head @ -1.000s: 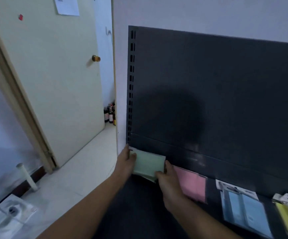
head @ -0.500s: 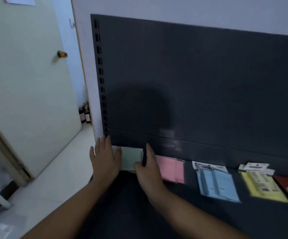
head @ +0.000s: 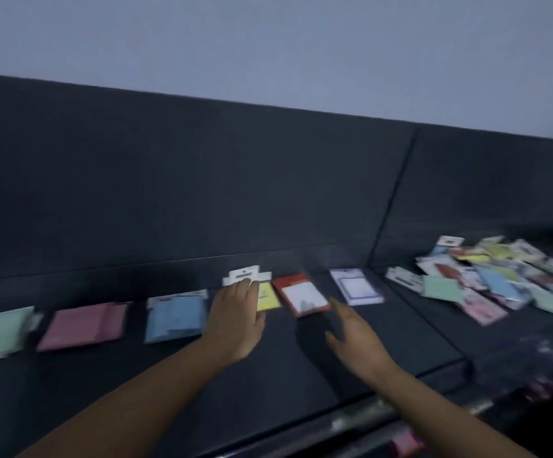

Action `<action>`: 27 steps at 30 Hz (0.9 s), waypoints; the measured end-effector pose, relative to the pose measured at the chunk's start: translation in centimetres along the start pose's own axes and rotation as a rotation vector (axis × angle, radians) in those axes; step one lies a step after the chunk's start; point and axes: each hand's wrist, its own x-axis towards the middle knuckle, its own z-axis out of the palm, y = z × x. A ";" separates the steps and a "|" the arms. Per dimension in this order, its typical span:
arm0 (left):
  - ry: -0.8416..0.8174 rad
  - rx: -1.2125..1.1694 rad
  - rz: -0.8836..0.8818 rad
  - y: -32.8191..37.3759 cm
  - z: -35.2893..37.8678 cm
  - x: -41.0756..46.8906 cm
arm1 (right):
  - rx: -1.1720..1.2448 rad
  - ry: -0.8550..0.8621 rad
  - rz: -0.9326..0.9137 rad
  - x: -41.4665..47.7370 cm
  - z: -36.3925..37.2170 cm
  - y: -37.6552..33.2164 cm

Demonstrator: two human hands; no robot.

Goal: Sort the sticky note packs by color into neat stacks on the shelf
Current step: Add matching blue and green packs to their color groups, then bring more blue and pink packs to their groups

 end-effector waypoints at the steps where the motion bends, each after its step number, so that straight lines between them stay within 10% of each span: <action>1: -0.057 0.041 0.022 3.2 1.3 0.7 | -0.057 -0.005 0.037 -1.2 -2.2 3.0; 12: -0.412 0.023 0.430 30.5 10.4 6.3 | -0.045 0.110 0.425 -16.1 -16.3 23.3; 27: -0.390 -0.021 0.459 40.3 20.7 24.5 | -0.015 0.126 0.497 -2.7 -22.5 37.6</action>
